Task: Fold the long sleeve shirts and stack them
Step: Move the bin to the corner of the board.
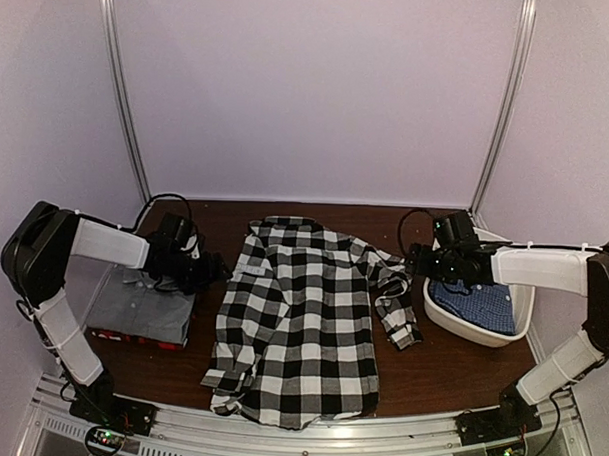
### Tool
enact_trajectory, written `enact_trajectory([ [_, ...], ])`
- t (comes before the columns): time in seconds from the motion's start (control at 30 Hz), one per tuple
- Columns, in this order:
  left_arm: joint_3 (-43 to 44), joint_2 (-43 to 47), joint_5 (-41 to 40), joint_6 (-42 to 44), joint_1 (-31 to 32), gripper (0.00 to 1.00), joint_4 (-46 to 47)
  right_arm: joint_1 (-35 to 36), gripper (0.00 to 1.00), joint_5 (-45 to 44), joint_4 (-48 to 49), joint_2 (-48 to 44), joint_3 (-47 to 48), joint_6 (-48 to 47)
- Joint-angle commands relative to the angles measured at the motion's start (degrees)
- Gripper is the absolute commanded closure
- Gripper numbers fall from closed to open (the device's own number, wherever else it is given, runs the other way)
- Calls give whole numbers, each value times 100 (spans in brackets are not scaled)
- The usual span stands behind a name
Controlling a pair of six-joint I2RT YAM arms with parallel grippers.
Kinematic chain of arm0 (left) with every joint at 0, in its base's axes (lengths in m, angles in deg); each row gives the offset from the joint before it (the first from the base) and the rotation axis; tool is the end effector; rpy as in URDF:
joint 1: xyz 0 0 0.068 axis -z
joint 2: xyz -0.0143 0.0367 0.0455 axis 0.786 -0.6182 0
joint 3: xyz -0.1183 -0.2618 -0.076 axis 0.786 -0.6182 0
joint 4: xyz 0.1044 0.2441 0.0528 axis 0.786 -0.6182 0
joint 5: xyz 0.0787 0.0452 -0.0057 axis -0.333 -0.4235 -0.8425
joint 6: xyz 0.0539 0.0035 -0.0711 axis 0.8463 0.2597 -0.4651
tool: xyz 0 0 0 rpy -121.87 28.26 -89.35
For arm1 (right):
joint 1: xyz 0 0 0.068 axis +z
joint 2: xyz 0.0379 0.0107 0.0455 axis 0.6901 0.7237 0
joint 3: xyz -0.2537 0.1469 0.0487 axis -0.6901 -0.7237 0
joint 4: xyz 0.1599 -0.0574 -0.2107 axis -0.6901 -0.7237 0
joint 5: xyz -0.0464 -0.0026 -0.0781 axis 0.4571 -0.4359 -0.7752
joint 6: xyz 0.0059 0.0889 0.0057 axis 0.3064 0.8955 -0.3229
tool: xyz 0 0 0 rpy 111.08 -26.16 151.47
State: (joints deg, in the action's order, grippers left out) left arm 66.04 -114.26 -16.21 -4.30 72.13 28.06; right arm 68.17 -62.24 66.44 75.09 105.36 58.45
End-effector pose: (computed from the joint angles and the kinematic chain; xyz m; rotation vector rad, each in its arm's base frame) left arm 0.3375 -0.1457 0.1227 -0.4326 2.5867 -0.7448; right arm 0.3149 0.1392 0.1909 0.1648 2.3726 0.4160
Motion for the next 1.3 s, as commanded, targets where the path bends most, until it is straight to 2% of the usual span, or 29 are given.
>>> enact_trajectory([
  [0.0, -313, 135, -280, 15, -232, 18, -279, -80, 14, -589, -1144, 21, -423, -1],
  [0.33, -424, 323, -272, 111, -283, 18, -410, -78, 14, -577, -1370, -288, -423, 10],
  [0.63, -278, 444, 17, 242, -283, 18, -356, 257, 14, -729, -1643, -508, 671, 42],
  [0.8, -48, 471, 244, 390, -198, 18, -326, 341, 14, -332, -1194, -129, 1074, -8],
  [1.03, 434, 429, 292, 475, 78, 18, -450, 323, 13, 58, -748, 932, 1572, 7],
  [1.27, 668, 383, 310, 488, 215, 18, -527, 215, 12, -151, -851, 1530, 1703, 81],
])
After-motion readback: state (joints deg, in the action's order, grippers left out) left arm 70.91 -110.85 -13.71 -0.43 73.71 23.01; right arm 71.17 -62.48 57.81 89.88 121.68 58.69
